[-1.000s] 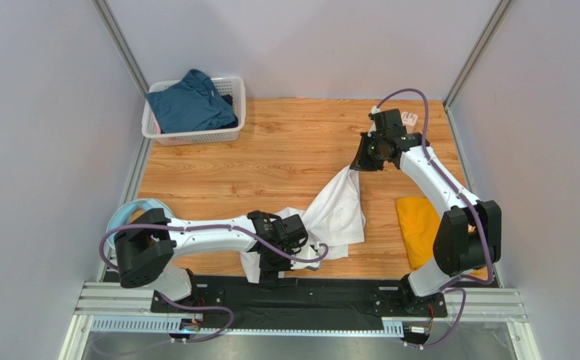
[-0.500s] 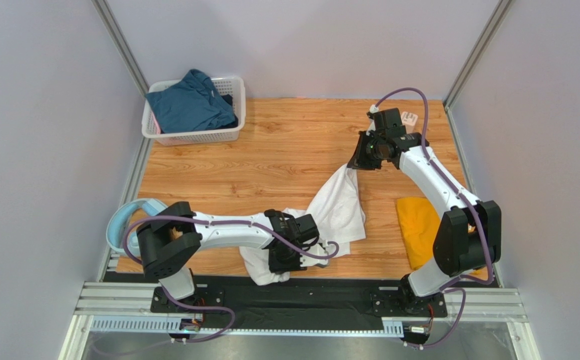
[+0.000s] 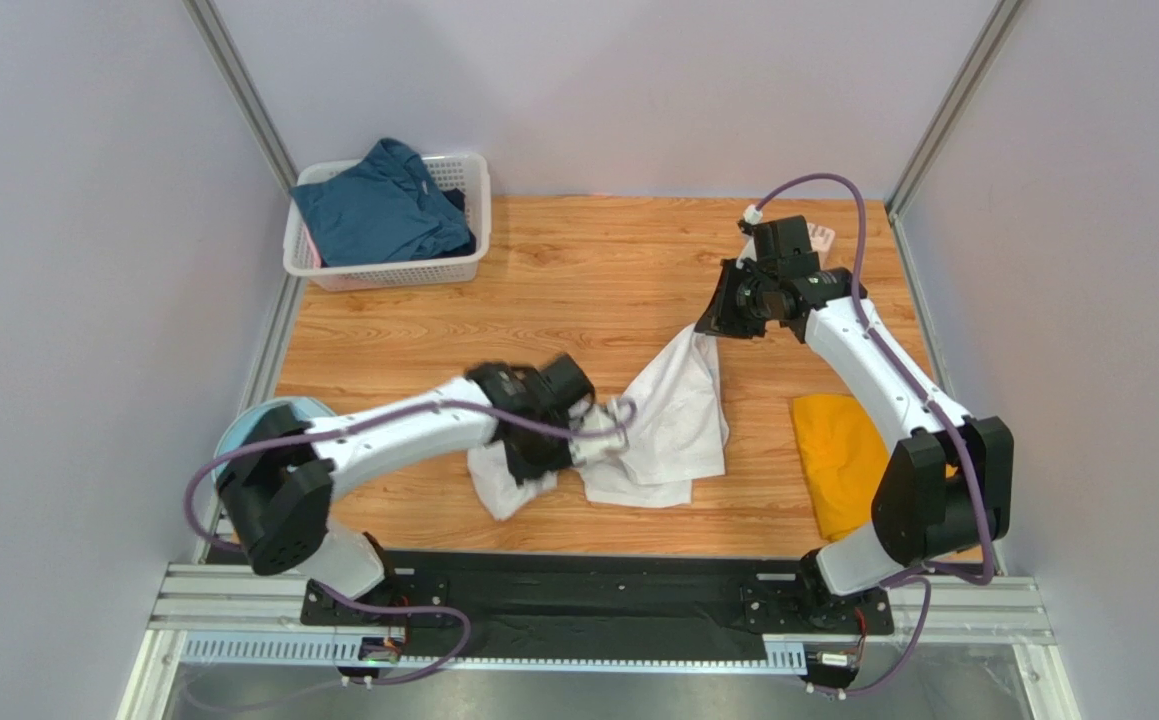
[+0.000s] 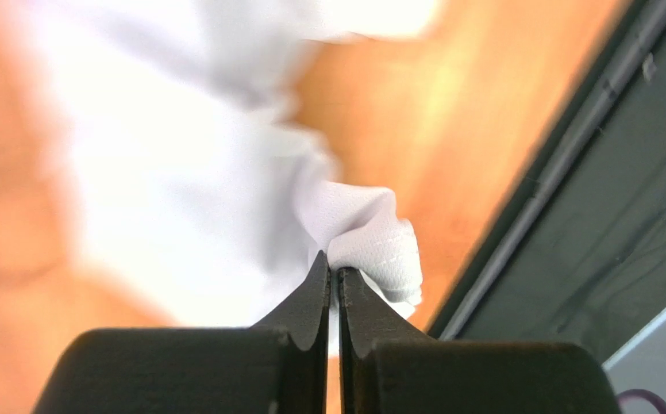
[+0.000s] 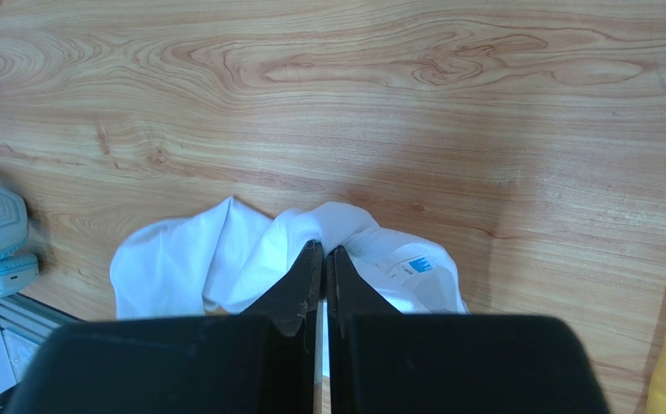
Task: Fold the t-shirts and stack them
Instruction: Flatten out the tshirt
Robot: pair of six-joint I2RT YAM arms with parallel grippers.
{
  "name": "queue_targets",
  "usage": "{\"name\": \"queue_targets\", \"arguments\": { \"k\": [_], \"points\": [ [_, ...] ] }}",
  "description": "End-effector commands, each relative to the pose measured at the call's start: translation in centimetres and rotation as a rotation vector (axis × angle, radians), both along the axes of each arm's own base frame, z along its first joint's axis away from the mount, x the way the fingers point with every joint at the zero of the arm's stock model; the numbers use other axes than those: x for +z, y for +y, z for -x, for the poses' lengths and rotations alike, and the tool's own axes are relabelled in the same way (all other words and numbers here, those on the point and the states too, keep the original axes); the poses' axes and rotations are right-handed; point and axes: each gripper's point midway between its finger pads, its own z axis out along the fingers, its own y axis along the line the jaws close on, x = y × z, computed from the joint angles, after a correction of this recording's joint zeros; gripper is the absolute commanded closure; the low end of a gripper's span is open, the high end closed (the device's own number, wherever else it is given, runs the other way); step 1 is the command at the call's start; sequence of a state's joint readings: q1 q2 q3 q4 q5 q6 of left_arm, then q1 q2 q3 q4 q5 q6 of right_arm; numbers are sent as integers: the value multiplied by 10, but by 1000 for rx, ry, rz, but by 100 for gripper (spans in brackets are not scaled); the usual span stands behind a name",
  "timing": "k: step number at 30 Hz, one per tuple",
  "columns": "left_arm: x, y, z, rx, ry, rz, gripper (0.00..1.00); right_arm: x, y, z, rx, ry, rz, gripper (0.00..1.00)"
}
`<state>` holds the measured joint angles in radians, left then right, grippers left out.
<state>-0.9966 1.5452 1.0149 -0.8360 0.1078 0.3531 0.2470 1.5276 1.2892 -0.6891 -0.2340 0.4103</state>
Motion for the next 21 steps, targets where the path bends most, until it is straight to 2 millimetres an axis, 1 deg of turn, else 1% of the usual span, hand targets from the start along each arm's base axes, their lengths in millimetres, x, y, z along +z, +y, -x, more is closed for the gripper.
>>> {"name": "queue_targets", "arguments": {
  "k": [1,2,3,4,5,6,7,8,9,10,11,12,13,14,15,16,17,18,19,20,21],
  "points": [
    [162,40,-92,223,-344,262,100,64,0,1,-1,-163,-46,100],
    [207,47,-105,260,-432,338,100,81,-1,8,3,-205,-59,100],
    [230,57,-108,286,-479,369,100,92,-3,13,0,-231,-67,100],
    [254,79,-107,339,-537,390,100,101,-4,19,-2,-254,-73,100],
    [281,86,-104,356,-590,433,100,110,-5,25,-1,-279,-80,100],
    [292,93,-99,370,-613,447,100,129,-9,38,-3,-330,-96,100],
    [303,102,-86,375,-634,464,100,136,-10,45,-1,-346,-100,100],
    [308,106,-80,384,-644,478,100,142,-13,56,0,-352,-103,100],
    [310,109,-73,386,-648,489,100,157,-17,70,-3,-395,-112,100],
    [313,118,-61,393,-658,501,100,166,-20,80,-6,-417,-115,100],
    [308,122,-57,400,-647,496,100,168,-23,92,-8,-413,-113,100],
    [307,123,-51,387,-638,510,100,184,-28,109,-10,-464,-127,100],
    [303,127,-40,378,-627,510,100,191,-30,119,-11,-481,-133,100],
    [298,128,-34,363,-608,505,100,198,-33,133,-8,-488,-136,100],
    [297,126,-25,341,-589,525,100,209,-36,145,-11,-515,-145,100],
    [296,129,-12,329,-574,537,100,221,-41,161,-13,-557,-154,100],
    [295,128,-6,317,-557,549,100,233,-45,178,-17,-577,-158,100],
    [293,123,3,292,-523,572,100,239,-48,187,-19,-592,-163,100],
    [288,124,12,284,-498,571,100,246,-51,198,-21,-611,-169,100],
    [285,124,15,278,-484,571,100,254,-54,209,-25,-619,-175,100],
    [283,125,17,275,-476,567,100,256,-53,213,-19,-618,-186,100]
  ]
}}
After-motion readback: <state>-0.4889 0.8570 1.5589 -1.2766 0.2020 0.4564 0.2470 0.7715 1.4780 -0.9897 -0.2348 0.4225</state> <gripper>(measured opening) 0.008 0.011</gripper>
